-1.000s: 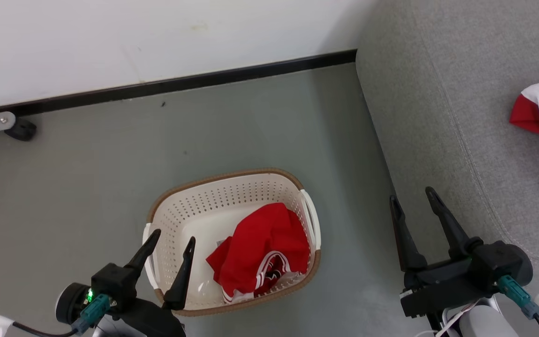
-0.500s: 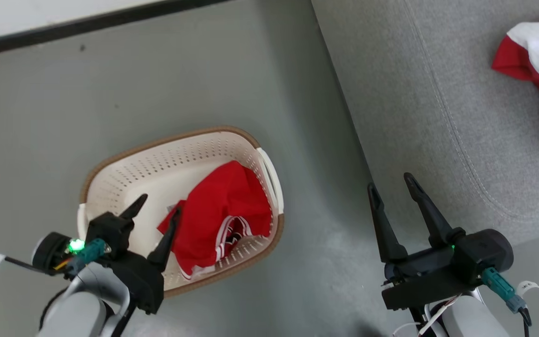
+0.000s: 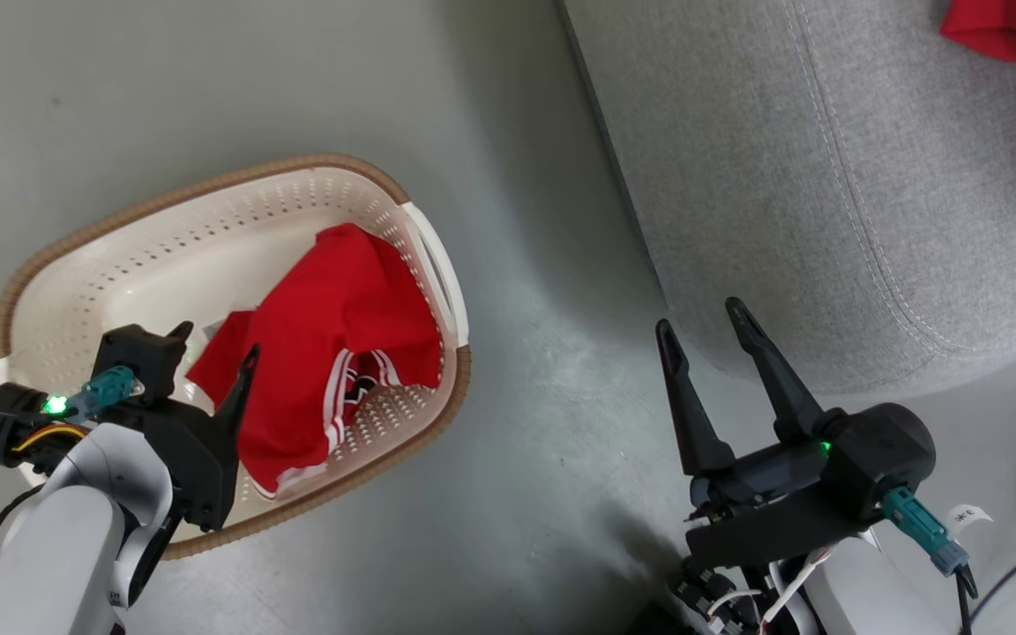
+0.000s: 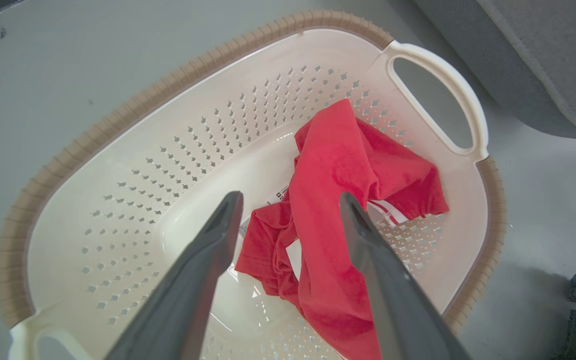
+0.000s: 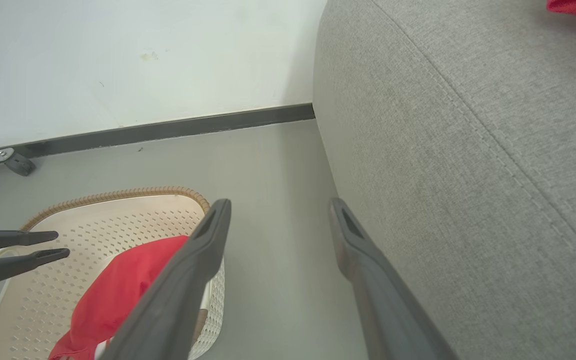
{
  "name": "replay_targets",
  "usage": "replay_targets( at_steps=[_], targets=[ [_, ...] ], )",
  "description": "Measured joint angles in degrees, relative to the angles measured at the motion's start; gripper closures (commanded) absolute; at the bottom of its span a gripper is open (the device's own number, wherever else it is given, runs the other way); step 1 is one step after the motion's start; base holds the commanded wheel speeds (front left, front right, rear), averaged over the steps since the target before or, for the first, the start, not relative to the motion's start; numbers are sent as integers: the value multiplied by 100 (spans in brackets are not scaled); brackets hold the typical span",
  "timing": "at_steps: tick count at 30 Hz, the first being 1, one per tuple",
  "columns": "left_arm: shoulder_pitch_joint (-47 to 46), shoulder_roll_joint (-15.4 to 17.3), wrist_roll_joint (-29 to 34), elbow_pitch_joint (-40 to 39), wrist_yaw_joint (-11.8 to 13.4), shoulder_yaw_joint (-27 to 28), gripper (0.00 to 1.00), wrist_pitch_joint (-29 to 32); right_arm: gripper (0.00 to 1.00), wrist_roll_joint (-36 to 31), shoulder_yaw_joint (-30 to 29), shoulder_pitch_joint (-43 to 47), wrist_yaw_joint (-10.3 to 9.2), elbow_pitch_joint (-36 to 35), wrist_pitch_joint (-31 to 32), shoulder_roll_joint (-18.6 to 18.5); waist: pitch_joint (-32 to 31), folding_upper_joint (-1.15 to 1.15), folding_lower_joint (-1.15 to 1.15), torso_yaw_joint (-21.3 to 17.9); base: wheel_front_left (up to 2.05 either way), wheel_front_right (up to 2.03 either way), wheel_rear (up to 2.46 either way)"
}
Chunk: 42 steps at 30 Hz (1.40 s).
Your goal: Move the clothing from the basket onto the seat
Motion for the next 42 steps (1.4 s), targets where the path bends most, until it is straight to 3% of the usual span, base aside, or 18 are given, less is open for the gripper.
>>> replay_targets(
  at_steps=[20, 31, 32, 33, 34, 35, 42],
  targets=[
    [-297, 263, -349, 477, -64, 264, 0, 514, 0, 407, 439, -140, -292, -56, 0, 27, 788, -1, -1, -586, 0, 0, 0],
    [-378, 100, -559, 580, -156, 202, 0, 567, 0, 482, 467, -168, -348, -11, 0, 36, 883, -1, -1, -669, 0, 0, 0],
    [-378, 89, -580, 588, -158, 190, 42, 567, 0, 487, 465, -169, -348, -7, 0, 36, 886, -1, -1, -669, 0, 0, 0],
    [-378, 74, -601, 590, -171, 179, 57, 564, 0, 492, 461, -175, -349, -1, 0, 36, 887, -1, -2, -669, 0, 0, 0],
    [-378, 53, -623, 595, -202, 170, 90, 558, 0, 502, 455, -187, -349, 7, 0, 37, 888, -1, -1, -668, 0, 0, 0],
    [-379, 35, -628, 598, -203, 152, 100, 558, 0, 503, 445, -202, -349, 12, 0, 37, 887, -1, -2, -666, 0, 0, 0],
    [-401, -259, -644, 684, -256, -64, 100, 378, 0, 470, 187, -283, -392, 163, -1, 42, 772, -1, -2, -561, 0, 0, 0]
  ],
)
